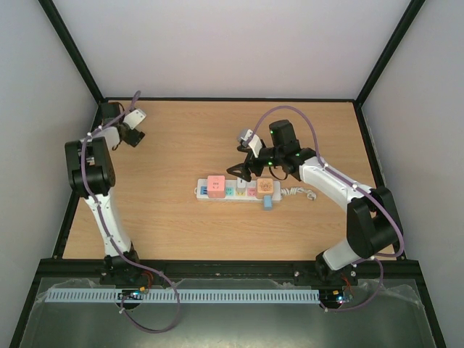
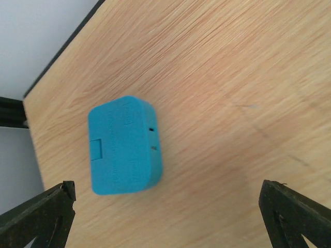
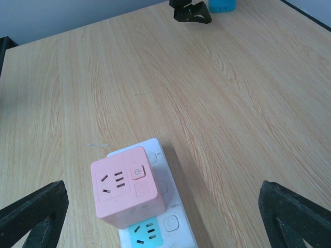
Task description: Pull the plug off the socket
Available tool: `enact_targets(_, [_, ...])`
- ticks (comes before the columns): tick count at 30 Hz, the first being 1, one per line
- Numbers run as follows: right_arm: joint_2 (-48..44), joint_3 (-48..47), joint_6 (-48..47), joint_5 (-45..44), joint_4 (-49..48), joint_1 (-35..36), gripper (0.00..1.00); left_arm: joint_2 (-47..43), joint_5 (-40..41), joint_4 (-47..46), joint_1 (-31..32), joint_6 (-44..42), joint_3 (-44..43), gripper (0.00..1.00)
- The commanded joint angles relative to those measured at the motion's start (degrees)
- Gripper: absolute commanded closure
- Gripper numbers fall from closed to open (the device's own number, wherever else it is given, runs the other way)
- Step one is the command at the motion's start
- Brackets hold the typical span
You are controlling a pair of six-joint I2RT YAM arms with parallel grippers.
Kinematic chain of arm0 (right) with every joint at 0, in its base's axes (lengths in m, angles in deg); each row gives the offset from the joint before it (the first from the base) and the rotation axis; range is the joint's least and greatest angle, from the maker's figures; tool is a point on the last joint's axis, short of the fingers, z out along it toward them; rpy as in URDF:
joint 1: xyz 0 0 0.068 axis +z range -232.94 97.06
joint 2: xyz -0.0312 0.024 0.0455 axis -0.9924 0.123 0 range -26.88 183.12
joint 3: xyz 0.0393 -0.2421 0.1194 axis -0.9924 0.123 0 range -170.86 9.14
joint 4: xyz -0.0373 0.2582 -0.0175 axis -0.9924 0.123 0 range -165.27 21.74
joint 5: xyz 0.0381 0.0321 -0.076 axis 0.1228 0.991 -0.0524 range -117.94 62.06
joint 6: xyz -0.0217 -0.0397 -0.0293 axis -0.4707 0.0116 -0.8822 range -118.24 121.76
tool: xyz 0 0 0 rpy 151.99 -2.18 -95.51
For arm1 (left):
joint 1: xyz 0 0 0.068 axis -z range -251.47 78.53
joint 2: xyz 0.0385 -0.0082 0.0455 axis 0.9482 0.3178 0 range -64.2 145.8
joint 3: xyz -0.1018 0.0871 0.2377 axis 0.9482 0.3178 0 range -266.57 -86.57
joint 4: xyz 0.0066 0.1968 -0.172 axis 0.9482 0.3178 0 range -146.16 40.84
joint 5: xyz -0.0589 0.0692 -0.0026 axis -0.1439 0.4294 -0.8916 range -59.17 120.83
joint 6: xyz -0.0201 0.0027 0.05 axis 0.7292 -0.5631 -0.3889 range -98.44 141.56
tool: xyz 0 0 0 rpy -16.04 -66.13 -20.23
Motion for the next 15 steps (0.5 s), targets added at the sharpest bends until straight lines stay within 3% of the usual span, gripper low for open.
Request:
enact_targets(1, [-0.8,-0.1,0.4,1.0,-1.2,0.0,0.02,-4.8,-10.5,14.9,-0.9,3.4,-4.3,0.0])
enact_targets(8, [-1.7,0.5,0.2,1.2,-1.4,0.0,0.02,-7.4,-20.4,28.6,-1.7,6.1,-10.0,0.01])
enact_targets(15, [-1.4,1.1,-2.6,1.6,0.2,0.0,0.02,-13.1,-36.4,41.7,-1.0,4.3,-9.9,0.0])
